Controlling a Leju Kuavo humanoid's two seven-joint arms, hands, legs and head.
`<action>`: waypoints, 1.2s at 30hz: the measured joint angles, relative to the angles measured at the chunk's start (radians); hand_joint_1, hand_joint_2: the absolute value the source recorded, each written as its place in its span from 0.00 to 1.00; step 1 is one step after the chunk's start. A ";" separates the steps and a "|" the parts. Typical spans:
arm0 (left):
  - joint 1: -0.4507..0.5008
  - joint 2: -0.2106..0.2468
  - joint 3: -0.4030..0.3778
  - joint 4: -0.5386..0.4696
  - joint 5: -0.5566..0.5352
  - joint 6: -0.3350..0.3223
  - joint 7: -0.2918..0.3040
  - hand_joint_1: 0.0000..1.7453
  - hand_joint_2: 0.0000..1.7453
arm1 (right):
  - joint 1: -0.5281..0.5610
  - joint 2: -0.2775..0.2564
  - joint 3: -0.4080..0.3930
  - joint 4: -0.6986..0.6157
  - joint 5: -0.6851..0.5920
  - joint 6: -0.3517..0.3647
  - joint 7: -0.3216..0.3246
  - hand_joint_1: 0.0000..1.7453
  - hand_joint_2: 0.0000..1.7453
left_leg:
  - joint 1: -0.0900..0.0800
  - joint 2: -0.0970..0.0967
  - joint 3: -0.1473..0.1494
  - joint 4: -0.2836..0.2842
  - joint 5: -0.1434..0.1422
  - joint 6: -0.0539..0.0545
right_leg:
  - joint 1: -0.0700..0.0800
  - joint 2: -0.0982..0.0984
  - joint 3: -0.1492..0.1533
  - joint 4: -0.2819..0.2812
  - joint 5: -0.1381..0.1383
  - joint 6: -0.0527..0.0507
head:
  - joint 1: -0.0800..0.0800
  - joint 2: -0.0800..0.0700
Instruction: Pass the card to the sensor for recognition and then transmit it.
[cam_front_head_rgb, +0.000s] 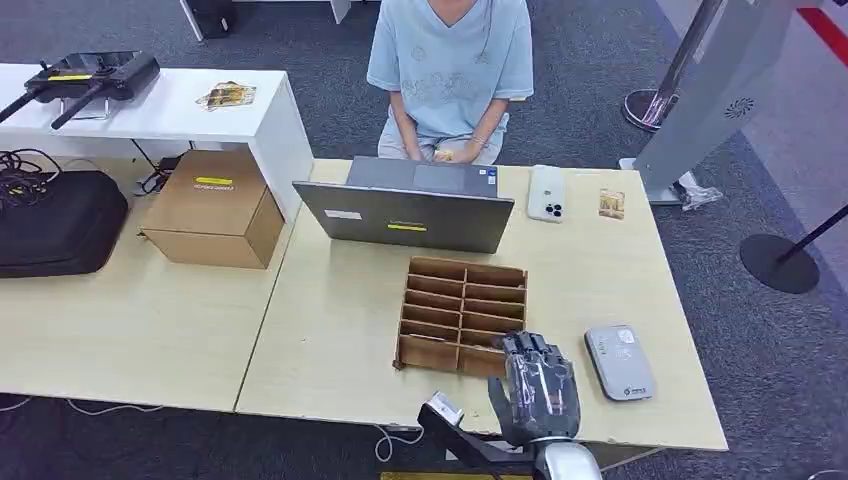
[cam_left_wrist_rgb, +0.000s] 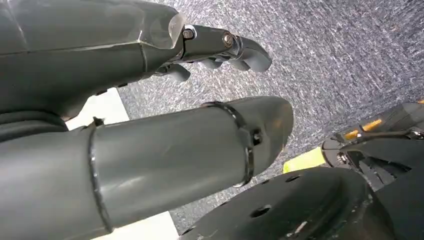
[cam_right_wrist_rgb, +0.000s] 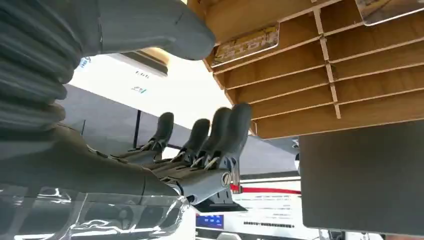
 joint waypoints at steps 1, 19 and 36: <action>-0.001 0.000 0.000 0.000 0.000 0.000 0.000 0.00 0.00 | 0.001 0.000 -0.001 0.001 0.000 0.000 0.000 0.50 1.00 | 0.000 0.000 0.000 0.000 0.000 0.000 | 0.000 0.000 0.000 0.000 0.000 0.000 | 0.000 0.000; -0.003 0.000 0.000 0.000 0.000 0.000 0.000 0.00 0.00 | 0.006 0.000 -0.024 0.019 0.000 0.000 0.004 0.60 1.00 | 0.000 0.000 0.000 0.000 0.000 0.000 | 0.000 0.000 0.000 0.000 0.000 0.000 | 0.000 0.000; 0.000 0.000 -0.001 0.000 -0.003 -0.008 -0.005 0.00 0.00 | 0.005 0.000 -0.024 0.035 0.000 0.000 -0.003 0.52 1.00 | 0.000 0.000 0.000 0.000 0.000 0.000 | 0.000 0.000 0.000 0.000 0.000 0.000 | 0.000 0.000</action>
